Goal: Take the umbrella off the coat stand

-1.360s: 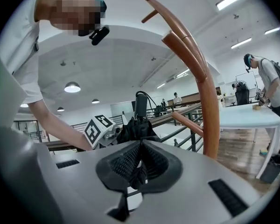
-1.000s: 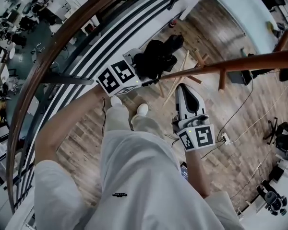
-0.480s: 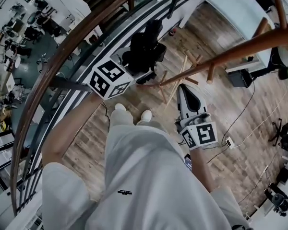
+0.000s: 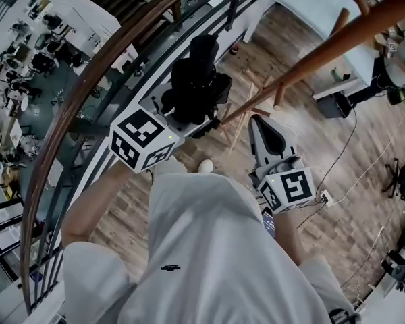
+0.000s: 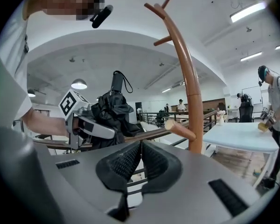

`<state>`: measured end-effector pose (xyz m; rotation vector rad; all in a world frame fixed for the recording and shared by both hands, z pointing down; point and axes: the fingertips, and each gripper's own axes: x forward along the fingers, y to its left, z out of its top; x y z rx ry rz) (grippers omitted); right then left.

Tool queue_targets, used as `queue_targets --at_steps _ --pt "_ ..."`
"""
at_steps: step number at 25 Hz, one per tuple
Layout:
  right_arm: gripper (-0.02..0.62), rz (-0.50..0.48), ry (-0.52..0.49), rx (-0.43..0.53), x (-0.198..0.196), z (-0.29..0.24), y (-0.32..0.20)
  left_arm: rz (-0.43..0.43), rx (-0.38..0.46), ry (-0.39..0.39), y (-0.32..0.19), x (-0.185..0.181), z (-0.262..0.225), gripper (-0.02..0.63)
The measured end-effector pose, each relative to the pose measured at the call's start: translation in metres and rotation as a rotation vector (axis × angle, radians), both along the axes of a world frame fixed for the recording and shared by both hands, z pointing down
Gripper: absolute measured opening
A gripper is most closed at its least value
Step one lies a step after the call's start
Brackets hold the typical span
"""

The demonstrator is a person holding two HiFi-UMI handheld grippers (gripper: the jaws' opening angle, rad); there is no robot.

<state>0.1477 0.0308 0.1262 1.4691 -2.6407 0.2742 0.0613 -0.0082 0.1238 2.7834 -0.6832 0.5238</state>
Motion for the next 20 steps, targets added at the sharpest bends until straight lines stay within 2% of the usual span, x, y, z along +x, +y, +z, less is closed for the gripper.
queue_targets --at_steps 3,6,13,16,20 --pt "0.037 0.003 -0.019 0.016 0.010 -0.016 0.010 -0.028 -0.016 0.019 0.020 0.008 -0.009 0.273" --pt "0.037 0.010 -0.030 0.019 0.009 -0.032 0.020 -0.066 -0.004 -0.002 0.041 0.005 -0.015 0.273" --pt "0.037 0.022 -0.023 0.043 0.010 -0.051 -0.011 -0.130 -0.021 -0.003 0.033 0.014 -0.005 0.273" --pt "0.037 0.005 -0.011 0.049 0.001 -0.051 -0.002 -0.133 0.004 -0.013 0.049 0.014 -0.005 0.273" --pt "0.037 -0.004 -0.028 0.037 -0.005 -0.041 0.006 -0.112 -0.008 0.019 0.068 0.023 -0.002 0.273"
